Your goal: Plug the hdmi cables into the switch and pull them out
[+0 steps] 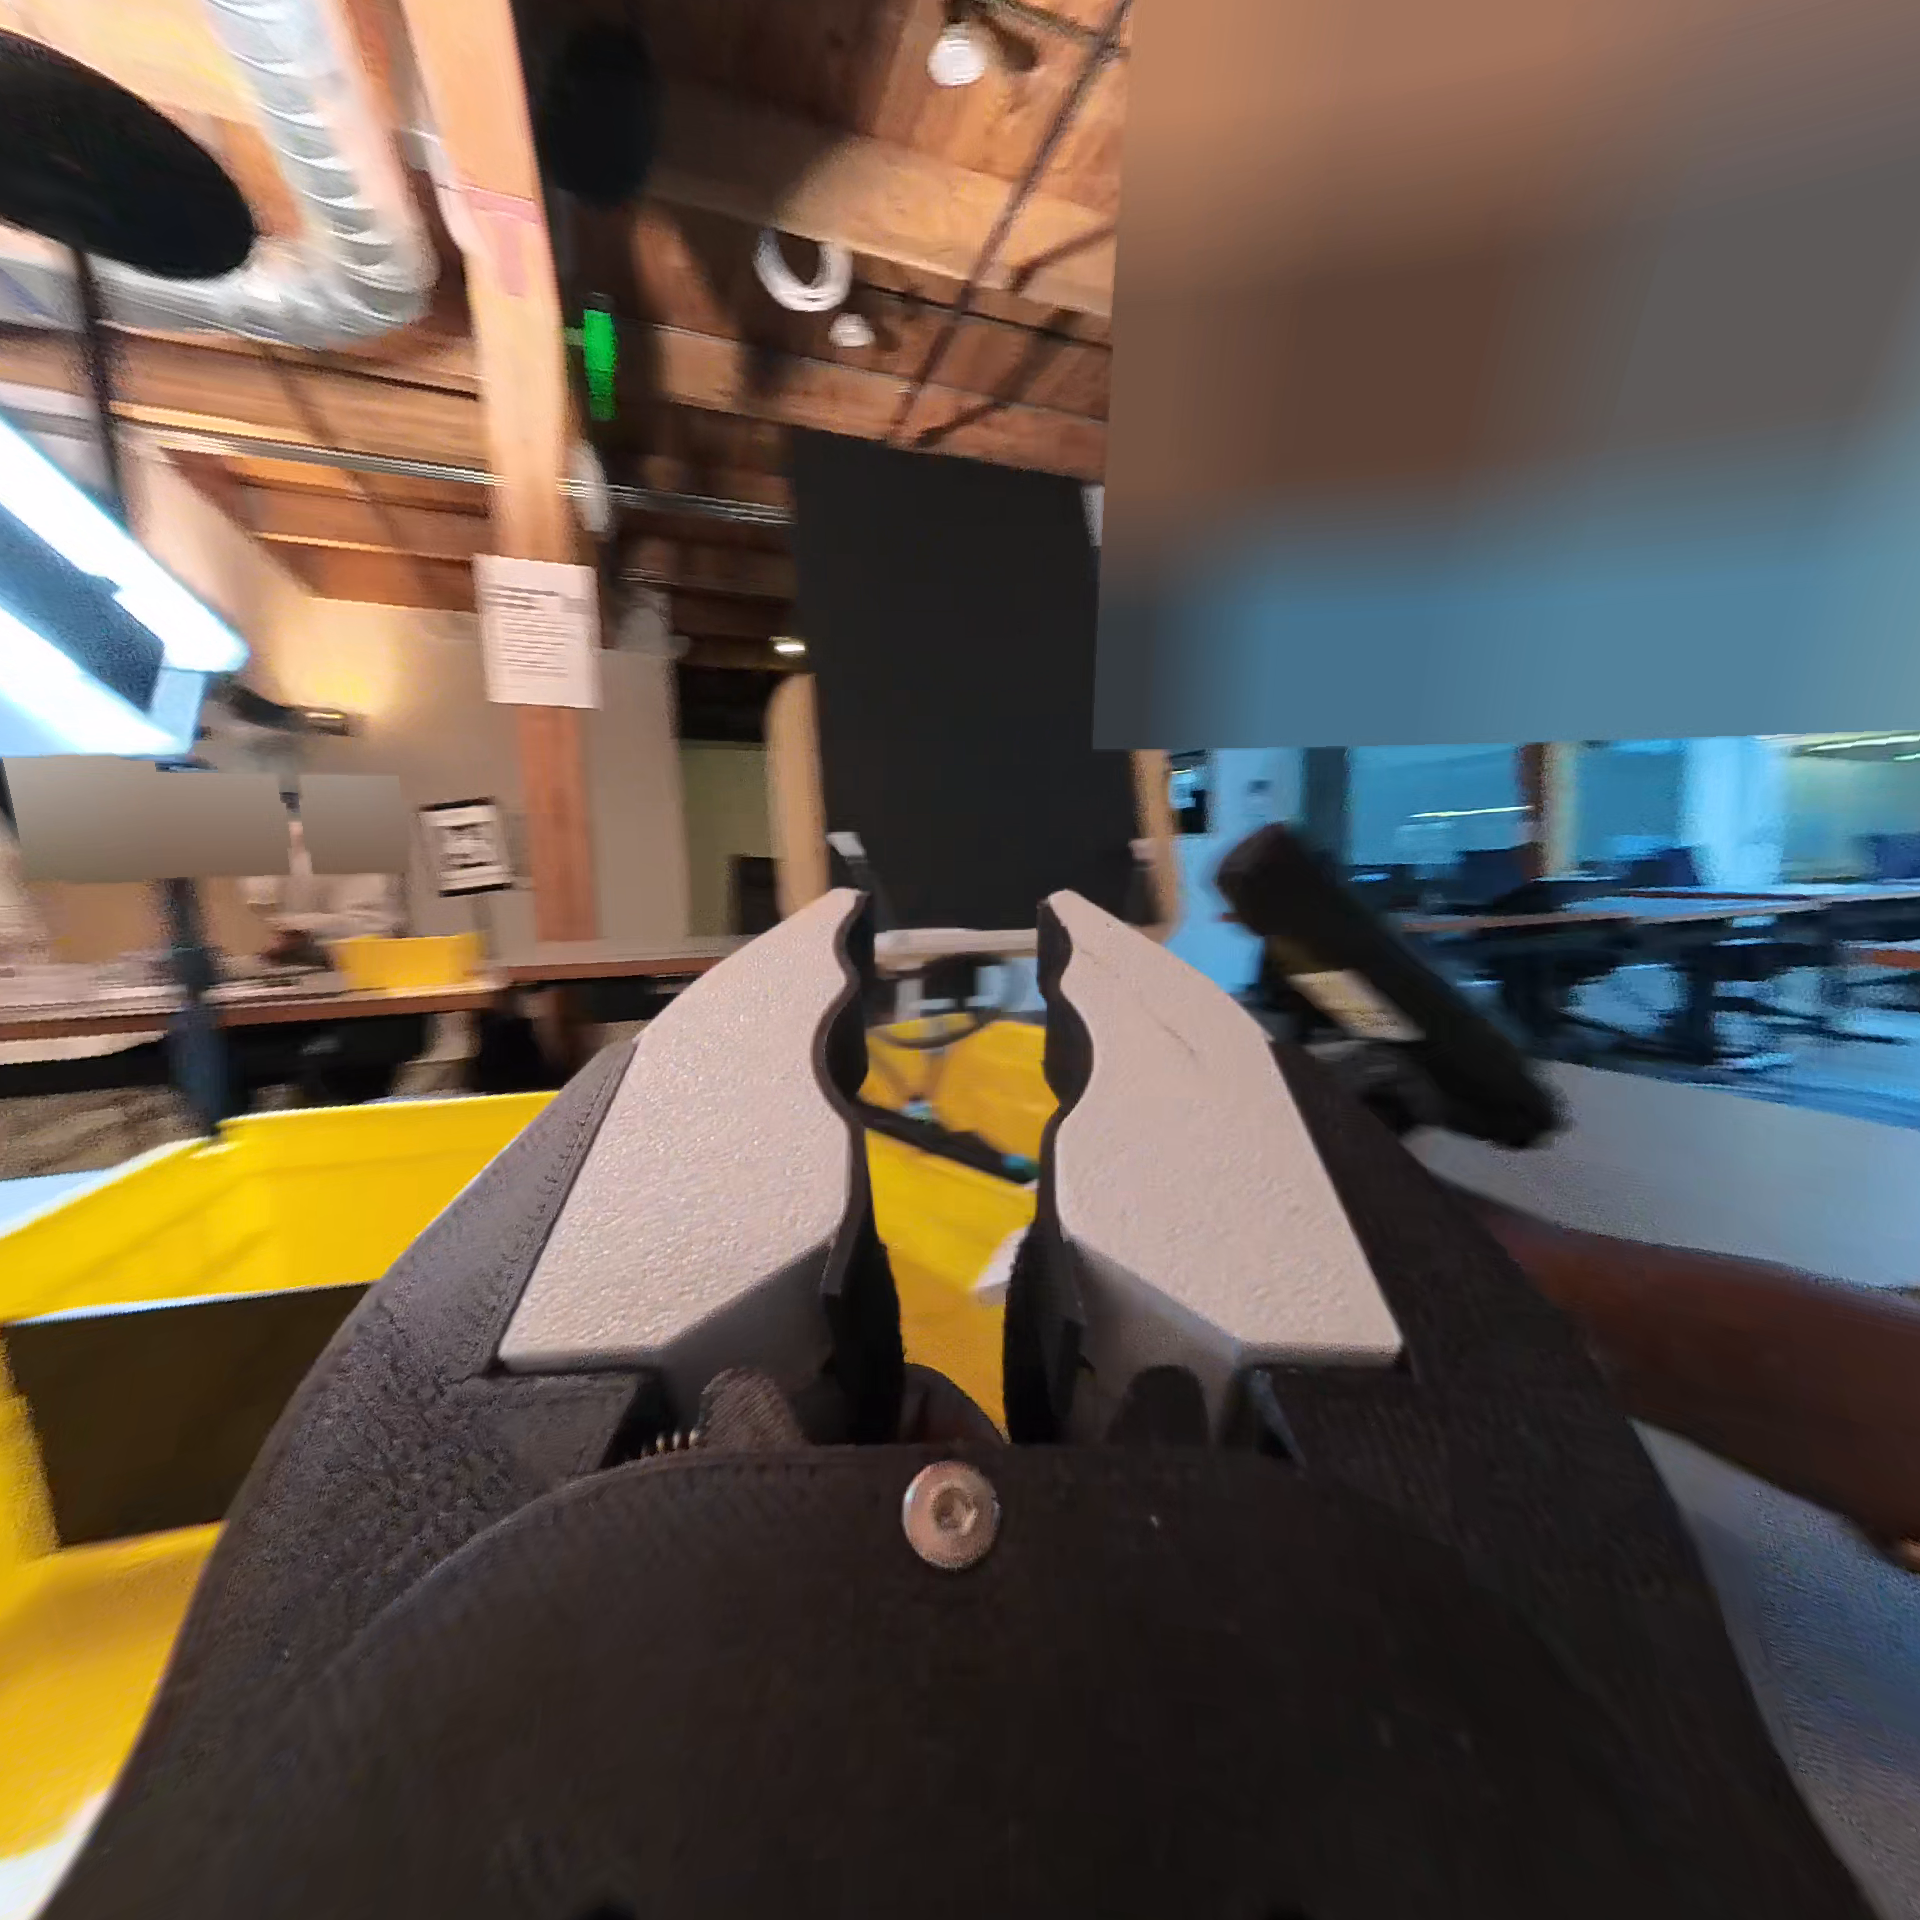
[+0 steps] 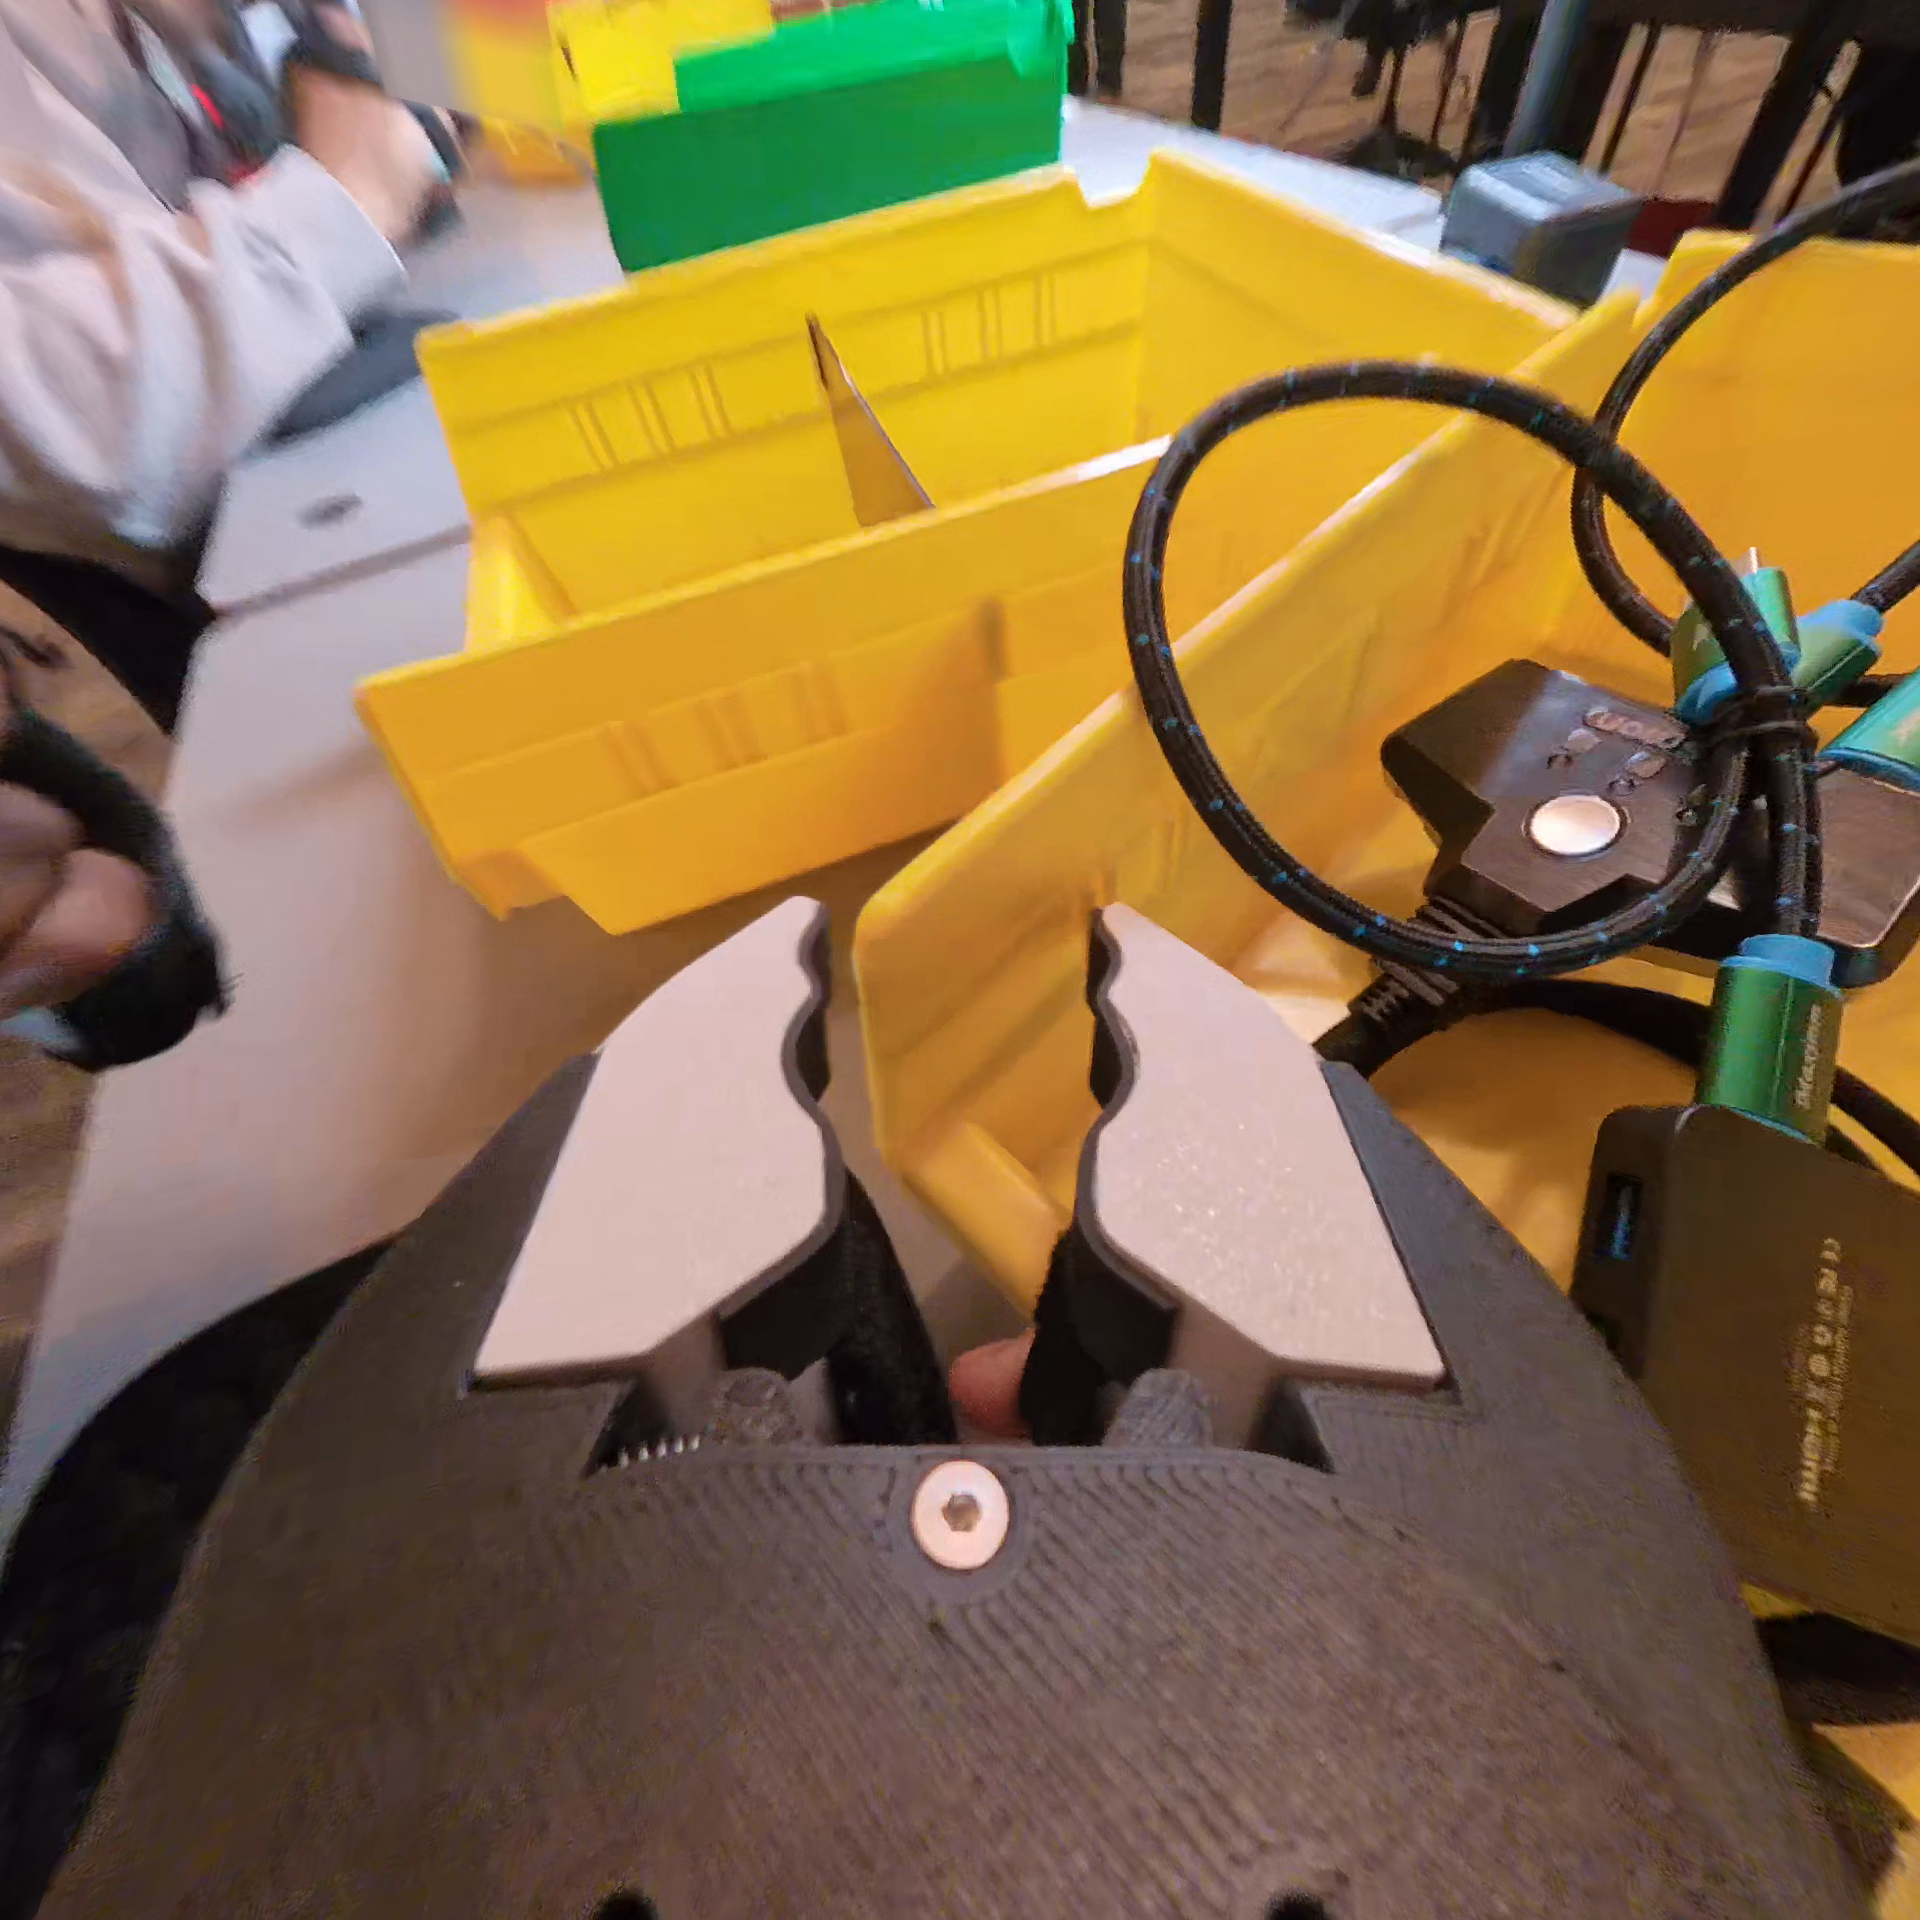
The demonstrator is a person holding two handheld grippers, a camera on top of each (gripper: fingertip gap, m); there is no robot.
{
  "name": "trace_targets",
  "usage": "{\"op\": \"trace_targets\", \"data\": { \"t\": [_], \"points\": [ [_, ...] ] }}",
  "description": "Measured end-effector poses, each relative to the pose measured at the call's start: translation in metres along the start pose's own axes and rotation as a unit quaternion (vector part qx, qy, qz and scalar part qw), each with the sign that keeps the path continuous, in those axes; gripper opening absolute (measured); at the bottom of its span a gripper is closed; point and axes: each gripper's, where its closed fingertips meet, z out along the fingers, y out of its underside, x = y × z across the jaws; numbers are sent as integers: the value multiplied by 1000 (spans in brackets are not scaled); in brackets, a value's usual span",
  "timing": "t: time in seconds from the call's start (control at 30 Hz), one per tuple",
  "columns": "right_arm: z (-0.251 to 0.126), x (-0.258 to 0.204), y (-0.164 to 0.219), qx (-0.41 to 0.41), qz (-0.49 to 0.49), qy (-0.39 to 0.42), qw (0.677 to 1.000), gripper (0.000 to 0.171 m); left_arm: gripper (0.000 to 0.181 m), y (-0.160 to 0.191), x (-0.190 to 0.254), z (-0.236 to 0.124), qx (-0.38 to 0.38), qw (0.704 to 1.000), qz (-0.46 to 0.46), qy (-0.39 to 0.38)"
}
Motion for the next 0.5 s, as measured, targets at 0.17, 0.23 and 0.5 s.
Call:
{"op": "trace_targets", "data": {
  "t": [0.17, 0.23, 0.5],
  "points": [
    [-25, -5, -25, 72, -16, 18, 997, 64, 47, 3, -129, -47, -78, 959, 105, -250],
    [-33, -13, -31, 91, -38, 21, 995, 64, 65, 24, -177, -65, -146, 938, 93, -299],
    [-26, -54, -12, 60, -87, -30, 994, 62, 53, 84, -245, -78, -298, 901, 72, -306]
  ]
}}
